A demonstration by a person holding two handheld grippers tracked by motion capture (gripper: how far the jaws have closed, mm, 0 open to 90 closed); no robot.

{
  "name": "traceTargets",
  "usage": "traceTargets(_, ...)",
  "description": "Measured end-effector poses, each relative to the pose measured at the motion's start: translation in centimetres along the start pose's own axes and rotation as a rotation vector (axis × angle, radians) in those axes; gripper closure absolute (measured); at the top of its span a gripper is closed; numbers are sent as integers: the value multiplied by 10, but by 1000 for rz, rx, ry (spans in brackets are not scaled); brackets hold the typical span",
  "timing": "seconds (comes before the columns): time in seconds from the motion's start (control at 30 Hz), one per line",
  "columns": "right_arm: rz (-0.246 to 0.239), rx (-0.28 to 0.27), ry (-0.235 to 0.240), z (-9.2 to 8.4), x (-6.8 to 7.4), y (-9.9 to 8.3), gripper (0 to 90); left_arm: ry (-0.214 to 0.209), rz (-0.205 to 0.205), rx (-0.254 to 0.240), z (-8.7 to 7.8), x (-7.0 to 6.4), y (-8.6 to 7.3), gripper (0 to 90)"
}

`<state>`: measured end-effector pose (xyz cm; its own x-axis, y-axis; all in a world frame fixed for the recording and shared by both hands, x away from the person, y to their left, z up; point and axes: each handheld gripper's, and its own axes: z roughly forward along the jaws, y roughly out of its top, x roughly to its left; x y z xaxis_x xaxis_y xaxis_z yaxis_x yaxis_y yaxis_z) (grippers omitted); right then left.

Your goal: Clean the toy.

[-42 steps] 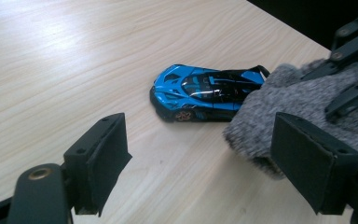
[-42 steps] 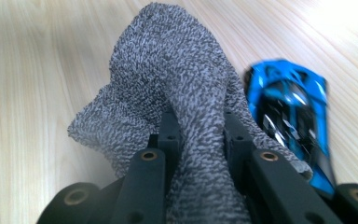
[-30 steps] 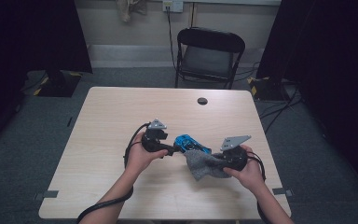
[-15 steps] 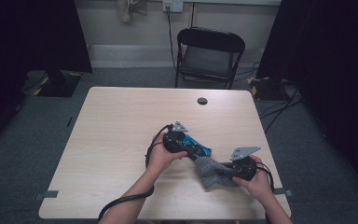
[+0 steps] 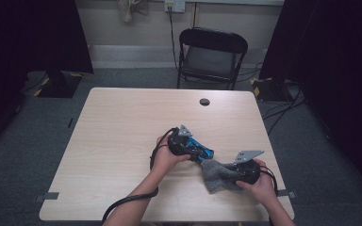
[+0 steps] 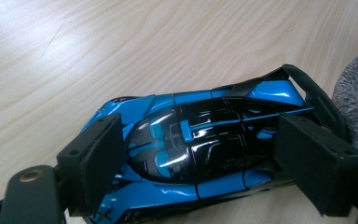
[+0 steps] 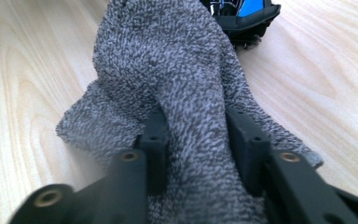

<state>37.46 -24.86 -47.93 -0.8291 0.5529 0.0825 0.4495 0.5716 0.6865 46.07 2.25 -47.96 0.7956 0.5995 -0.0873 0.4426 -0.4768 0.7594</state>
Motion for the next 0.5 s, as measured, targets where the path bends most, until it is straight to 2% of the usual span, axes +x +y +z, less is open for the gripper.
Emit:
traceTargets(0.17, -12, 2, -20, 0, 3, 3, 469, -15, -3, -25, 5, 1, -1, 123)
traceTargets(0.2, -13, 1, -26, 0, 3, 4, 422, -16, 5, -28, 5, 0, -2, 99)
traceTargets(0.23, -13, 2, -37, 0, 4, 5, 411, -17, 10, -32, 5, 0, -3, 93)
traceTargets(0.33, -39, 0, -25, 1, 6, 9, 422, -12, 25, -18, 6, -1, -2, 81)
traceTargets(0.37, -42, 4, -25, 2, 6, 10, 453, -11, 33, -5, 7, -2, 0, 74)
traceTargets(0.4, -41, 12, -6, 5, 6, 10, 500, -7, 41, 2, 8, -4, 1, 64)
traceTargets(0.5, -25, 8, 7, 10, 5, 8, 530, -9, 68, 7, 11, -6, 1, 24)
